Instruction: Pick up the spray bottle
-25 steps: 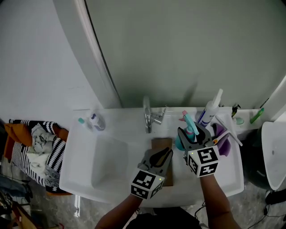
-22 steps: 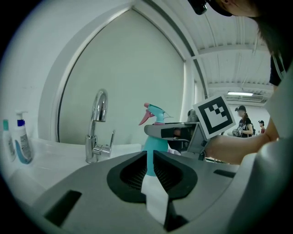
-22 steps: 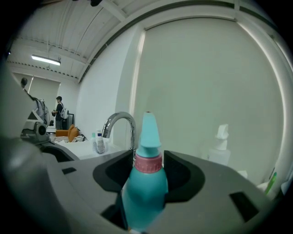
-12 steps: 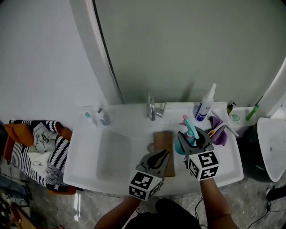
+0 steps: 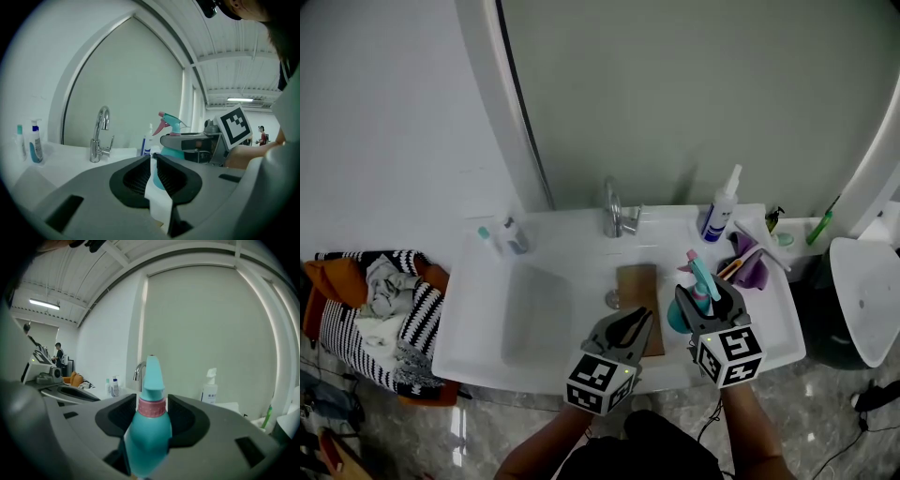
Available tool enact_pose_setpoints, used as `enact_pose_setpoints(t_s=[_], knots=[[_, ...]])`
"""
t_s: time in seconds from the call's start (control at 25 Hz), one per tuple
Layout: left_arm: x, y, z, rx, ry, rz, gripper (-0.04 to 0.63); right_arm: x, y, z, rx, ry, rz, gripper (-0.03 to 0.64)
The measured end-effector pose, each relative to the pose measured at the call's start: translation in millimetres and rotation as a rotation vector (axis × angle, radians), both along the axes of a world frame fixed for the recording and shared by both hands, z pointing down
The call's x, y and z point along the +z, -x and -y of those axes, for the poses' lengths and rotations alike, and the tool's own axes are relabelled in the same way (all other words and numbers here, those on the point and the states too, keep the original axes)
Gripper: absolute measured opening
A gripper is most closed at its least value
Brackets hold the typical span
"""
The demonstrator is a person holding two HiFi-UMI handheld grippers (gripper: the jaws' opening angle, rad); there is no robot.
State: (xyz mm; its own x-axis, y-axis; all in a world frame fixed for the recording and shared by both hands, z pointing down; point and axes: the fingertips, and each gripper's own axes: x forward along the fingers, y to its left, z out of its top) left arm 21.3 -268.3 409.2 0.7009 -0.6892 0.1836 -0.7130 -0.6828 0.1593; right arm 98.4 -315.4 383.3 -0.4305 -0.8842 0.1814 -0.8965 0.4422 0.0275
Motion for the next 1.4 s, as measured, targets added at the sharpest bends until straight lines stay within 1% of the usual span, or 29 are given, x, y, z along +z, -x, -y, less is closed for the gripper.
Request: enact_pose_setpoints(t_s=[0.32,0.84,0.96,1.24,1.4], knots=[[-4,2,-22,0.003,-0.007,0.004,0.025,0,-4,-33,0.006,0.000,0.012,0.202],[-6,26,-54,-0.040,-0.016,0.006,0.025,-3,9,-80,-0.024,0.000,0.059,0.202],[-6,30,-57,-0.048,-0.015,0.007,0.025,-4,10,-88,-0.028,0.002,0.065,0.202],[-10,38,-64,-0.068,-0.016,-0.022,0.025,-1,10,-109,-0.033,0.022,0.083,0.202],[-15,40,-68,-0.066,-0.031,-0.016,0.025,-3,13,-119,-0.046,0.022,0.083,0.202]])
